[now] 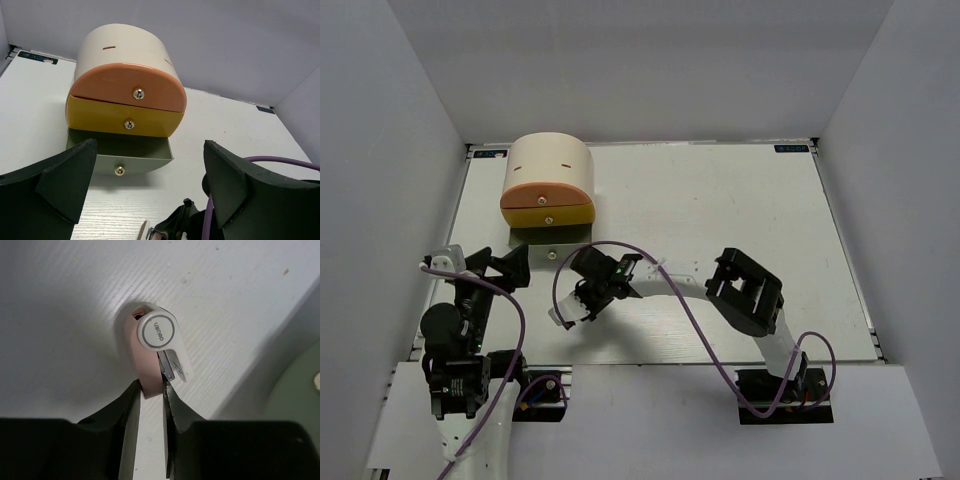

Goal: Sort the stationery into containers
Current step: Pick up the stapler from the center of the board.

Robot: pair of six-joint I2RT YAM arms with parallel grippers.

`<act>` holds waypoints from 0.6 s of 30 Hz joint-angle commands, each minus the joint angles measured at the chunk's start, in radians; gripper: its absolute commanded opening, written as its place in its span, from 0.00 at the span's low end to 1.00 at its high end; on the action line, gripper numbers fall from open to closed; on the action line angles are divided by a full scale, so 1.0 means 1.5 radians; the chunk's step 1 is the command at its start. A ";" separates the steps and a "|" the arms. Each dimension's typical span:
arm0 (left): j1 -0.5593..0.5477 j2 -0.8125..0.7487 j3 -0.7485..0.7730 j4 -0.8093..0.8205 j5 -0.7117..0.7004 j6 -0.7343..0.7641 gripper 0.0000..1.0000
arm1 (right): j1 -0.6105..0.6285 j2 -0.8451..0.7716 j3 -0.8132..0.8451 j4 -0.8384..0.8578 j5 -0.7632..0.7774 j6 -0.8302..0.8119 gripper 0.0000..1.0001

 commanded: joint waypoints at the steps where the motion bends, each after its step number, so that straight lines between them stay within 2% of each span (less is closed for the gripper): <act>1: 0.004 -0.007 0.012 -0.010 -0.011 0.006 0.97 | 0.017 -0.069 -0.034 -0.036 -0.005 0.009 0.00; 9: 0.004 -0.013 0.012 -0.016 -0.031 0.000 0.97 | 0.024 -0.178 -0.038 0.017 0.045 0.093 0.00; 14: 0.004 -0.013 0.012 -0.016 -0.037 -0.006 0.97 | 0.016 -0.211 -0.035 0.097 0.124 0.128 0.00; 18: 0.004 -0.013 0.012 -0.022 -0.037 -0.006 0.97 | 0.013 -0.214 -0.039 0.175 0.233 0.147 0.00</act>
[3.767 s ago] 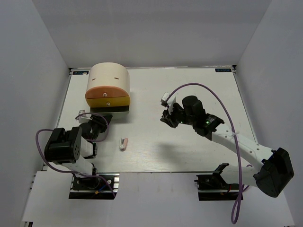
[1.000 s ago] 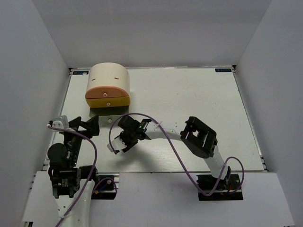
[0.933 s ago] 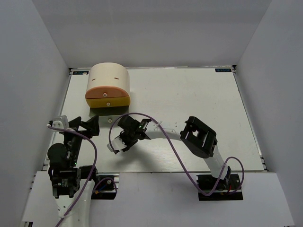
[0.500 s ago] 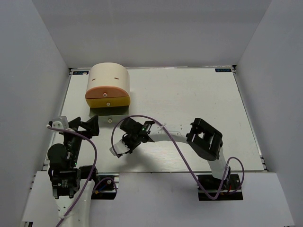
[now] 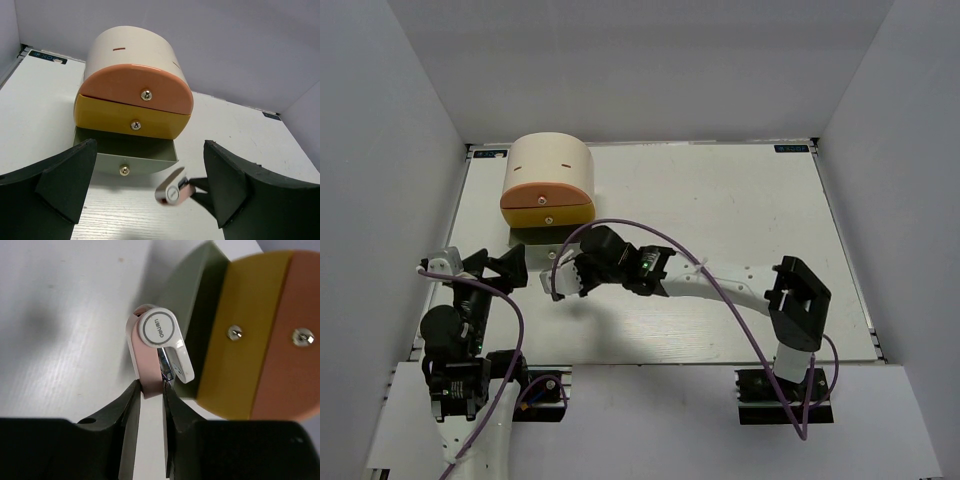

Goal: Sort the stationery into containers
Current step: Pick up the stapler from the center of the board, then place the stapler in the drawer.

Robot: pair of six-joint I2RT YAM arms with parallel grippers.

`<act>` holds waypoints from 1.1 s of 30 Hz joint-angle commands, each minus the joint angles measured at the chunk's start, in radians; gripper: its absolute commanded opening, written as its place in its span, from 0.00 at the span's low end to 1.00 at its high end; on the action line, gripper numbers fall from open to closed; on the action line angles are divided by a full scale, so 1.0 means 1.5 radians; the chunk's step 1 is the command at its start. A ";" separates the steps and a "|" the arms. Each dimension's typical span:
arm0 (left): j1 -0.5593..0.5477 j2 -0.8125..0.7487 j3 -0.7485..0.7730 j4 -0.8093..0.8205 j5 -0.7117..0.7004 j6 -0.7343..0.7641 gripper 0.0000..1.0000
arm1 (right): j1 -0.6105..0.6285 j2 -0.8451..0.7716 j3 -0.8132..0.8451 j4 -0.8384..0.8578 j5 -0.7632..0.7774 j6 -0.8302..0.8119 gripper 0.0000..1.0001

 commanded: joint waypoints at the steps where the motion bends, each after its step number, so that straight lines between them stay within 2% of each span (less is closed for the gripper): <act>1: 0.004 -0.003 0.012 -0.013 -0.010 -0.002 0.97 | -0.005 -0.001 0.009 0.115 0.108 0.040 0.00; 7: 0.004 -0.009 0.012 -0.013 -0.010 -0.002 0.97 | -0.014 0.082 0.046 0.231 0.228 0.038 0.00; 20: 0.004 -0.009 0.012 -0.013 -0.010 -0.002 0.97 | -0.046 0.187 0.117 0.267 0.270 0.039 0.00; 22: 0.004 -0.009 0.012 -0.013 -0.010 -0.002 0.97 | -0.048 0.192 0.117 0.258 0.267 0.043 0.07; 23: 0.004 -0.009 0.012 -0.013 -0.010 -0.002 0.97 | -0.047 0.192 0.113 0.258 0.266 0.042 0.22; 26: 0.004 -0.009 0.012 -0.013 -0.010 -0.002 0.97 | -0.048 0.182 0.099 0.261 0.262 0.046 0.44; 29: 0.004 -0.009 0.012 -0.013 -0.010 -0.002 0.97 | -0.046 0.166 0.084 0.255 0.254 0.049 0.50; 33: 0.004 -0.009 0.012 -0.013 -0.010 -0.002 0.97 | -0.046 0.143 0.075 0.243 0.238 0.073 0.47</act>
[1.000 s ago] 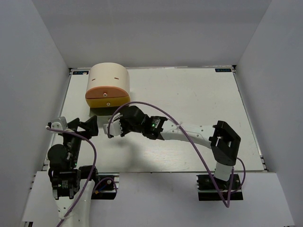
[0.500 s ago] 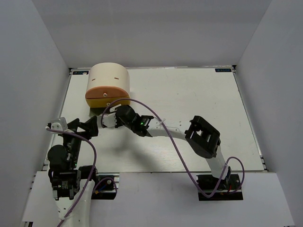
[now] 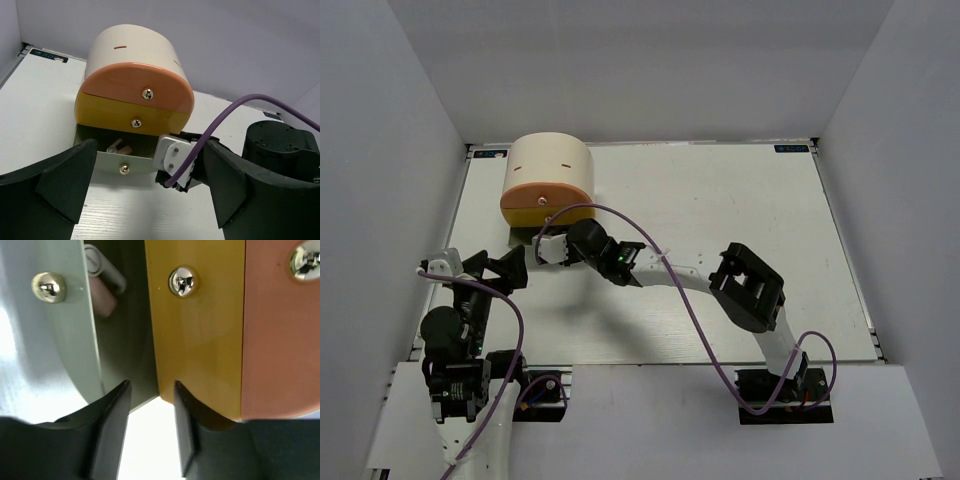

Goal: Sort the stationery into containers
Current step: Place the stapler in the drawer, then close the drawer in the storage box.

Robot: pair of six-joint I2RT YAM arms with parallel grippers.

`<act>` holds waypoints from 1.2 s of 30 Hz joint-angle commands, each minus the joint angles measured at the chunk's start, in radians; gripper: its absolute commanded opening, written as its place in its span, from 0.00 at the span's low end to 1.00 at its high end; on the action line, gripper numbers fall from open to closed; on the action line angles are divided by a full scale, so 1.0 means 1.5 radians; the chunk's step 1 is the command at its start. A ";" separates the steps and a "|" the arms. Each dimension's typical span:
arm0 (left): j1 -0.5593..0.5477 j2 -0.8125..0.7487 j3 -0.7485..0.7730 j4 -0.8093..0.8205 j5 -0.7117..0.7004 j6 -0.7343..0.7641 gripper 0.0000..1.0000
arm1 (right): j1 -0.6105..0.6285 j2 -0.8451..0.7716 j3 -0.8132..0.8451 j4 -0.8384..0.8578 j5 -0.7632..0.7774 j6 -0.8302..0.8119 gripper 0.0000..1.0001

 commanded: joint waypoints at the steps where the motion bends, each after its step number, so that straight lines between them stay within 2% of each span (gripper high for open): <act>1: 0.004 -0.004 0.012 -0.003 -0.005 -0.001 0.97 | 0.001 -0.071 -0.007 0.021 -0.018 0.034 0.44; 2: 0.004 -0.004 0.012 -0.003 -0.005 -0.001 0.97 | 0.003 -0.076 -0.006 0.000 -0.027 0.048 0.40; 3: 0.004 -0.004 0.012 -0.003 -0.005 -0.001 0.97 | 0.002 -0.092 -0.005 -0.011 -0.050 0.062 0.27; 6: 0.004 -0.004 0.012 -0.003 -0.005 -0.001 0.97 | -0.001 -0.124 -0.003 -0.060 -0.133 0.085 0.08; 7: 0.004 -0.004 0.012 -0.003 -0.005 -0.001 0.97 | -0.002 -0.129 -0.002 -0.091 -0.199 0.082 0.06; 8: 0.004 -0.004 0.012 -0.003 -0.005 -0.001 0.97 | -0.003 -0.135 0.001 -0.091 -0.218 0.084 0.05; 9: 0.004 -0.004 0.012 -0.003 -0.005 -0.001 0.97 | -0.005 -0.135 0.005 -0.157 -0.234 0.077 0.05; 10: 0.004 -0.004 0.012 -0.003 -0.005 -0.001 0.97 | -0.005 -0.131 0.029 -0.187 -0.334 0.067 0.04; 15: 0.004 -0.004 0.012 -0.003 -0.005 -0.001 0.97 | -0.003 -0.073 0.061 -0.305 -0.427 -0.015 0.06; 25: 0.004 -0.010 0.012 -0.003 -0.005 -0.001 0.97 | -0.005 0.070 0.188 -0.310 -0.404 -0.015 0.10; 30: 0.011 -0.010 0.012 -0.003 -0.005 -0.001 0.97 | -0.006 0.109 0.199 -0.224 -0.274 0.011 0.10; 36: 0.011 -0.016 0.012 0.004 -0.005 -0.001 0.97 | -0.008 0.124 0.174 -0.125 -0.180 0.010 0.11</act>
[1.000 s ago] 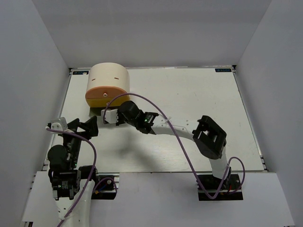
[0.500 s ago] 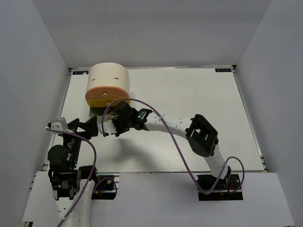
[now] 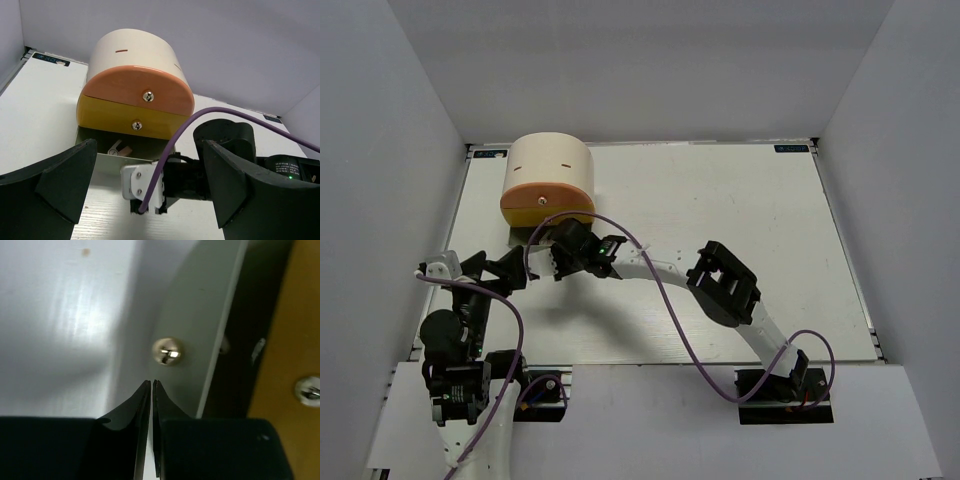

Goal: Sort the stationery into containers
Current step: Close the drawer in the storage box.

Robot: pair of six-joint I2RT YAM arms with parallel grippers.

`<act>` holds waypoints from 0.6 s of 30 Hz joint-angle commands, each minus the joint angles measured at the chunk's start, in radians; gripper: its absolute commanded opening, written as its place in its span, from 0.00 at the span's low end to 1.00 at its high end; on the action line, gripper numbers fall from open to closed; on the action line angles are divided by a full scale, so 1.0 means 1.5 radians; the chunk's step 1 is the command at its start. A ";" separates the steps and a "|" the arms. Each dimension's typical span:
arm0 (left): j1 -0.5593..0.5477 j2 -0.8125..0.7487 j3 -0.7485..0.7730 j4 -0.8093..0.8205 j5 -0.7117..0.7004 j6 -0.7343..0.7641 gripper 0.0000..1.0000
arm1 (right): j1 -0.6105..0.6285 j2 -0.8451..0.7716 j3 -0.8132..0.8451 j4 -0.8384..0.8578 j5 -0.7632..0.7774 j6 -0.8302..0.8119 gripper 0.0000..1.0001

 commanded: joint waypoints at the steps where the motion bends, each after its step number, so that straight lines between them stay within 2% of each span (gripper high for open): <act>1: 0.004 -0.005 0.012 0.003 -0.005 -0.001 0.97 | -0.003 0.009 0.006 0.099 0.092 0.008 0.11; 6: 0.004 -0.005 0.012 0.003 -0.005 -0.001 0.97 | -0.002 0.020 0.010 0.153 0.128 0.010 0.11; 18: 0.004 -0.005 0.012 0.003 -0.005 -0.001 0.97 | -0.010 0.057 0.019 0.202 0.168 -0.024 0.13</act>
